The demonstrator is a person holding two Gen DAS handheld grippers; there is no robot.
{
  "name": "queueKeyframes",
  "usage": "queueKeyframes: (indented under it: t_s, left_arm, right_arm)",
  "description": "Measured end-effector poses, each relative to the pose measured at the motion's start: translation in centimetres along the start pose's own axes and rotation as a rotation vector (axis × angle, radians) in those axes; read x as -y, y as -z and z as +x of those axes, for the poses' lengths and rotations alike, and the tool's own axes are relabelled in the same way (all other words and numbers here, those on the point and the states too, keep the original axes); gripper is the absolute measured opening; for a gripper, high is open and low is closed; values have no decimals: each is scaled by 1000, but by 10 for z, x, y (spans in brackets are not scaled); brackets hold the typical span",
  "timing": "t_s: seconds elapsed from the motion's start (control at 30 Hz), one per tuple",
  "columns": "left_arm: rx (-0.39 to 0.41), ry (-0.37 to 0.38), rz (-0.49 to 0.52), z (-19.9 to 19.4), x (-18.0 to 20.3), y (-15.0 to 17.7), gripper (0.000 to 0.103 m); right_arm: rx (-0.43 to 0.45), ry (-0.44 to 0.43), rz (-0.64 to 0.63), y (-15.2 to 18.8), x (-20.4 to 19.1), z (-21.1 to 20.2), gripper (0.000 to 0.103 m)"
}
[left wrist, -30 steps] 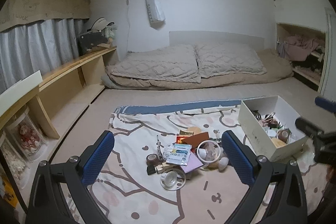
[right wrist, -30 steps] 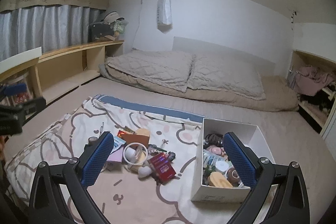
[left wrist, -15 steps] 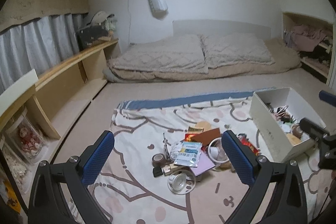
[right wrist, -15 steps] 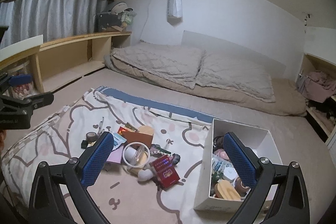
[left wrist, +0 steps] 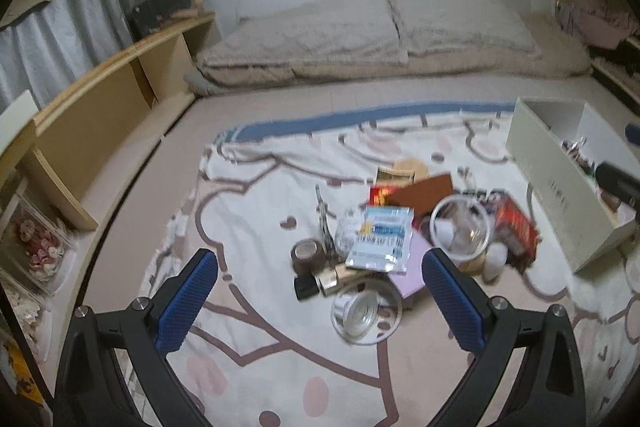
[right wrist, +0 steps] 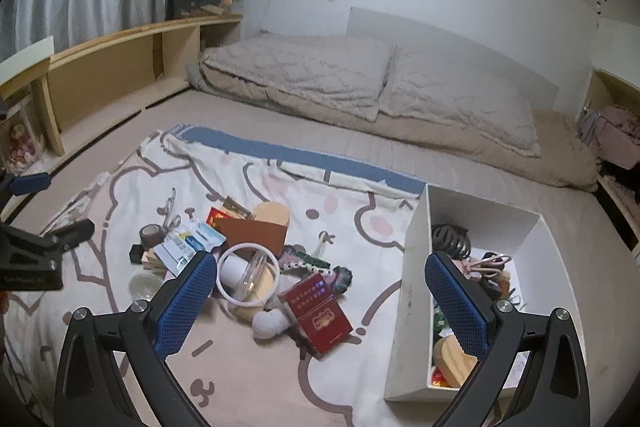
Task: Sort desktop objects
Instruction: 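Move both tools down toward the clutter pile on the blanket, then approach the red Yunyan box with the right tool while the left tool nears the white knobbed lid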
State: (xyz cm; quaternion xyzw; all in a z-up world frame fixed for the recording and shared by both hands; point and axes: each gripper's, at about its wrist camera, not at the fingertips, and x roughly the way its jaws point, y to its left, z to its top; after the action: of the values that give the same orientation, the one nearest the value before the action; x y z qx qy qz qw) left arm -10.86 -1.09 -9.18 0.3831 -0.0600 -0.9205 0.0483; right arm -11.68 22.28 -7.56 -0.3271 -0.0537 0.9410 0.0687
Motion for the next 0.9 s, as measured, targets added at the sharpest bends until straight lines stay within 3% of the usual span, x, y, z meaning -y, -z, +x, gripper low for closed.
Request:
queueKeyframes:
  t_s: [0.53, 0.9]
  left_arm:
    - [-243, 8, 20, 85, 16, 31, 103]
    - [-350, -20, 51, 123, 19, 47, 103]
  right_arm:
    - [-206, -16, 60, 27, -2, 72, 103]
    - [-300, 16, 145, 34, 14, 109, 103]
